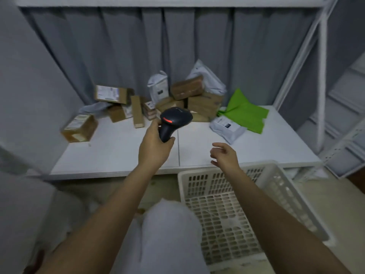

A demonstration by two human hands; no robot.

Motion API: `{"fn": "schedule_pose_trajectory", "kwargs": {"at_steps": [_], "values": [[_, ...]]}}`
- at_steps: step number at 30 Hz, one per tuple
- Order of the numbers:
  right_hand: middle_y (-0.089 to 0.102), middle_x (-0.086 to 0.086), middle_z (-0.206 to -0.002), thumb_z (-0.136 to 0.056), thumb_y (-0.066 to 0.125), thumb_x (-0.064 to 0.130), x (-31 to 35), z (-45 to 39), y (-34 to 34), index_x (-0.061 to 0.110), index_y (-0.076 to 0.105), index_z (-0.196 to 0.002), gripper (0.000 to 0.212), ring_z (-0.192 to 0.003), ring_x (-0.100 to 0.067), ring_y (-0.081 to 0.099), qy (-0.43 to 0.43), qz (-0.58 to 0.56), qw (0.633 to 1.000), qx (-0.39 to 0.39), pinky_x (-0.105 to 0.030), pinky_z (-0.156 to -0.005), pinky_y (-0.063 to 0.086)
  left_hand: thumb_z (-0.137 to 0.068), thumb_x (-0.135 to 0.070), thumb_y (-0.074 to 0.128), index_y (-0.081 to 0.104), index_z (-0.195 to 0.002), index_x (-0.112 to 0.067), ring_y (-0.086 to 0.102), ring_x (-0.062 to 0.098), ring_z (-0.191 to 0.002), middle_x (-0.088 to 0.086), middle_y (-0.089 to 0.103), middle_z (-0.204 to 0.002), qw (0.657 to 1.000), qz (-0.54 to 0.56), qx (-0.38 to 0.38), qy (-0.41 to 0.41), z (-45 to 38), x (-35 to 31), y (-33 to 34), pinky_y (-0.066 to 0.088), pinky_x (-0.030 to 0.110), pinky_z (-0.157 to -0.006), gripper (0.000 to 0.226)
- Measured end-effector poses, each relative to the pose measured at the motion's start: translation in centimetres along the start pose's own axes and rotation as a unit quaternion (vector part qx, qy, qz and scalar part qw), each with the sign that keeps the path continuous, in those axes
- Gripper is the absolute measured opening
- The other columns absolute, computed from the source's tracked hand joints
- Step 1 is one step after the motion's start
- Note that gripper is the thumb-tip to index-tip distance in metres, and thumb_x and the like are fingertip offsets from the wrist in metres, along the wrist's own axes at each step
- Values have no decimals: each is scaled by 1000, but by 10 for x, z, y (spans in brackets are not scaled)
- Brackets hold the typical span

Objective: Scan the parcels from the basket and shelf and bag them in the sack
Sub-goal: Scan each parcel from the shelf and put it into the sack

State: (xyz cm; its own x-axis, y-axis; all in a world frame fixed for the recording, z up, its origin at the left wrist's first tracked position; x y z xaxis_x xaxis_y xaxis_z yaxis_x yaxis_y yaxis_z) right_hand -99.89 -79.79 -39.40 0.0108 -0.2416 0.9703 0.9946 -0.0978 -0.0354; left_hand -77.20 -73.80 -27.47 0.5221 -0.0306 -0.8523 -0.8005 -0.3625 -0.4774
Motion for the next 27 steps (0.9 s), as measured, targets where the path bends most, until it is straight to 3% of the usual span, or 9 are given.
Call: {"fn": "schedule_pose_trajectory", "kwargs": {"at_steps": [4,7,10,12,15,17,21,24,27], "values": [[56,-5,-79,-90,59,4,-33,-81,-38,7,61,-106,17,-75,-27,54,18,87,993,-72,-39,-75,48,-86,-16,68,46,-121,-20,53,18,-86,-7,53,-103,998,-3,53,-27,-54,33,68,41,30,-73,42],[58,-8,-96,-89,62,12,-54,-141,-54,5,59,-117,29,-79,-27,56,23,151,980,-124,-32,-75,44,-86,-13,68,44,-109,-22,53,19,-84,-5,53,-99,996,-1,79,-31,-91,63,113,40,29,-69,35],[57,-17,-117,-90,65,18,-72,-198,-62,2,53,-129,44,-103,-34,59,17,212,963,-166,-35,-87,44,-85,-12,68,44,-103,-23,55,20,-81,-2,55,-93,994,-1,104,-33,-126,91,156,40,27,-64,32],[51,-25,-131,-89,67,24,-82,-232,-65,2,45,-138,58,-119,-42,52,14,250,949,-193,-43,-99,41,-84,-12,68,46,-102,-21,55,19,-77,-5,55,-86,992,4,120,-38,-146,108,181,44,29,-64,30],[39,-25,-140,-90,65,35,-98,-273,-68,1,30,-144,73,-129,-44,41,49,297,925,-232,-44,-105,34,-84,-12,68,46,-102,-20,54,11,-72,-8,54,-83,989,19,139,-37,-168,131,212,44,26,-64,29],[41,-23,-139,-91,63,42,-109,-293,-72,0,32,-140,72,-130,-41,40,82,320,909,-253,-42,-103,34,-84,-11,68,47,-103,-20,53,10,-72,-8,54,-83,988,29,147,-33,-176,143,225,43,23,-62,29],[58,-23,-123,-95,53,33,-118,-309,-80,0,60,-116,40,-118,-40,50,73,346,892,-283,-38,-89,41,-85,-11,67,45,-103,-21,52,7,-71,-11,52,-83,987,32,153,-43,-178,163,234,40,17,-60,30],[55,-27,-118,-94,54,25,-106,-290,-68,0,67,-106,31,-114,-42,47,3,372,878,-301,-38,-82,38,-86,-11,68,46,-102,-21,52,5,-70,-12,52,-83,987,34,147,-57,-168,170,224,37,14,-58,29],[57,-22,-112,-82,64,31,-82,-242,-40,6,76,-87,28,-107,-38,43,-154,428,823,-340,-40,-82,37,-85,-11,69,48,-103,-20,53,6,-70,-8,54,-84,987,37,136,-78,-155,174,200,38,16,-58,29]]}}
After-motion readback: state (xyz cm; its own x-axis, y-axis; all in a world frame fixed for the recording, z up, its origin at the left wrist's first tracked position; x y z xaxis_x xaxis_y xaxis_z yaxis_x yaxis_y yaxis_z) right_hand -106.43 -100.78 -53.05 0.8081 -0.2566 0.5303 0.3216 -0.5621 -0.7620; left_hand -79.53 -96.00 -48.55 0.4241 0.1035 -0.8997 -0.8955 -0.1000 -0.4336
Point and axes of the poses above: each hand's wrist, its own z-axis away from the middle knuckle, its own y-axis out of the palm, x = y × z, the point moved 8 cm from there along -z, towards the middle knuckle
